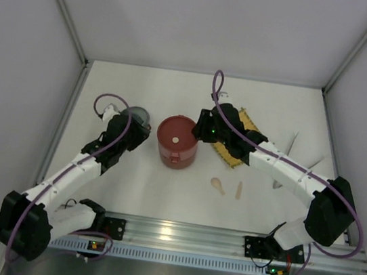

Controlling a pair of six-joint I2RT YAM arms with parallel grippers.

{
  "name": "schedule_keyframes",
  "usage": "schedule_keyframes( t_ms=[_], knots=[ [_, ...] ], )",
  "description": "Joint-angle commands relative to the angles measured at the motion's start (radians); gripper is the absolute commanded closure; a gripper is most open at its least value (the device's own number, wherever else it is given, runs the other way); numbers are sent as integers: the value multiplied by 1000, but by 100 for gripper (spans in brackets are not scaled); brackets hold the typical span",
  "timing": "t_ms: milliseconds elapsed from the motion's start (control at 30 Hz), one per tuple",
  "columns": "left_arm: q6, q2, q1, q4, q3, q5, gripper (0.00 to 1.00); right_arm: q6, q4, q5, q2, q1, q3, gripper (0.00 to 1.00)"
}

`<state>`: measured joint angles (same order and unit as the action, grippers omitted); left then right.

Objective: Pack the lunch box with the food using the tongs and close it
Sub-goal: Adjust the packing box at the center of the board.

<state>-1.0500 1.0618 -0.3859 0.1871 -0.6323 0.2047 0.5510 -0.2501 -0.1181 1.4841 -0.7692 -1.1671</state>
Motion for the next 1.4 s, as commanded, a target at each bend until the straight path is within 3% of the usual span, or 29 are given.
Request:
schedule_keyframes(
  t_ms=[0, 233, 467, 667, 833, 1033, 1367],
  knots=[
    [54, -49, 4, 21, -81, 88, 47, -13, -24, -5, -4, 4, -23, 65],
    [113, -82, 4, -12, -124, 70, 47, -10, -31, 3, 16, 4, -14, 65],
    [231, 4, 4, -57, -181, -118, 47, -3, -15, 9, 41, 4, 14, 65],
    [291, 55, -8, -86, -181, -198, 47, -11, 0, 24, 106, 19, 12, 66],
    [349, 147, -21, -29, -221, -284, 47, -13, 9, 44, 151, 22, 7, 66],
    [355, 234, -31, 58, -253, -235, 47, -19, -18, 54, 211, 30, -23, 66],
    [331, 262, -33, 118, -257, -165, 48, -54, -136, -60, 117, 48, -121, 65]
  ],
)
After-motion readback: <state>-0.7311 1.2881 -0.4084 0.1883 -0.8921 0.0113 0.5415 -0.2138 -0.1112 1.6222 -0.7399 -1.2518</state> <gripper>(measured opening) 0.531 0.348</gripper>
